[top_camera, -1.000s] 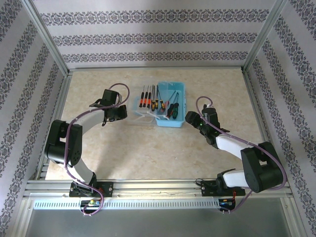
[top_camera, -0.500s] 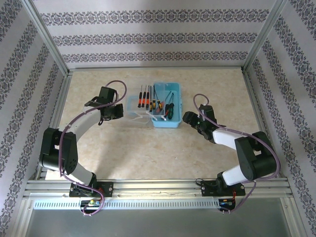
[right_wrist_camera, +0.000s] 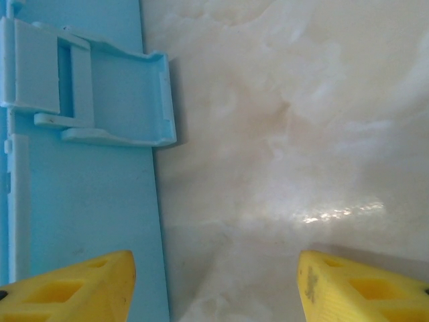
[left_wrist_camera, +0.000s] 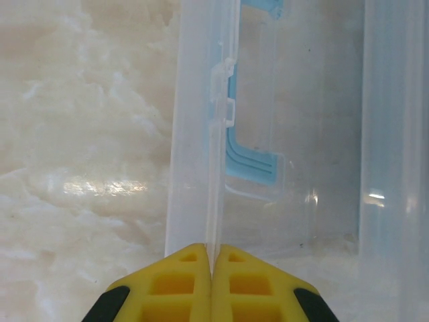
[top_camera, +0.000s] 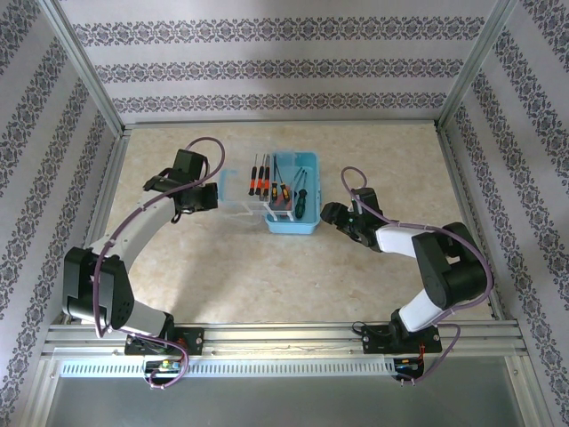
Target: Pack the tool kit
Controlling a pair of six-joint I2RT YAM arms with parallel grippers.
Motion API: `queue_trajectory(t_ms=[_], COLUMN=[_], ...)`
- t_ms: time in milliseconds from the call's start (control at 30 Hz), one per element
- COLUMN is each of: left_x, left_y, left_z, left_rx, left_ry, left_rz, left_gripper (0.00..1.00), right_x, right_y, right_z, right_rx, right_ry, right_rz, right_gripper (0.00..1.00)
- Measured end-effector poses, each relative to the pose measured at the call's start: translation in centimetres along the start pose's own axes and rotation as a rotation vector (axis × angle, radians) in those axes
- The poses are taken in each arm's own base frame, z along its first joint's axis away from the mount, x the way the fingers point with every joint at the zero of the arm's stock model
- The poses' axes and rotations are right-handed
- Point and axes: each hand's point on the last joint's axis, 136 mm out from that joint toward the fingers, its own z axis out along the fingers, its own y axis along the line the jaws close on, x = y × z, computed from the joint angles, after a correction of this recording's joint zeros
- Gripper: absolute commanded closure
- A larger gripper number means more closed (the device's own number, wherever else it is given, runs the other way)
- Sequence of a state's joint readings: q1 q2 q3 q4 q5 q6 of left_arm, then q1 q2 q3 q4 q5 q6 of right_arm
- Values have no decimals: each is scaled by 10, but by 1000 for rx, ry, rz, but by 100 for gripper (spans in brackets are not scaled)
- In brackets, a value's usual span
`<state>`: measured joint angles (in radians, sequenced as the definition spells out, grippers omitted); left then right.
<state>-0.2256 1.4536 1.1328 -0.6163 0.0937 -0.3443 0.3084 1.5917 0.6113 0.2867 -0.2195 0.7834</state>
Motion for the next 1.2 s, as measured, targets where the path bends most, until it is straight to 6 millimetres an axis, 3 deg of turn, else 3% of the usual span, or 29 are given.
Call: queue_trajectory(t_ms=[200,500,900,1200], left_x=[-10,-23,-29,-20], left_y=[-11,-59,-106,-144], left_z=[-18,-50,-56,-60], left_rx=[-36,-13,10,99], left_ry=[-27,-84,-116,-116], left_rz=[49,153,212,246], left_gripper=[100,100,100,100], right_x=[7,10,10,10], right_y=[6,11,11,11], right_z=[6,10,10,11], right_rx=[1,5,6,7], right_ry=[24,36,38,41], right_rz=[-19,-31,-30,-29], right_gripper=[35,36,36,35])
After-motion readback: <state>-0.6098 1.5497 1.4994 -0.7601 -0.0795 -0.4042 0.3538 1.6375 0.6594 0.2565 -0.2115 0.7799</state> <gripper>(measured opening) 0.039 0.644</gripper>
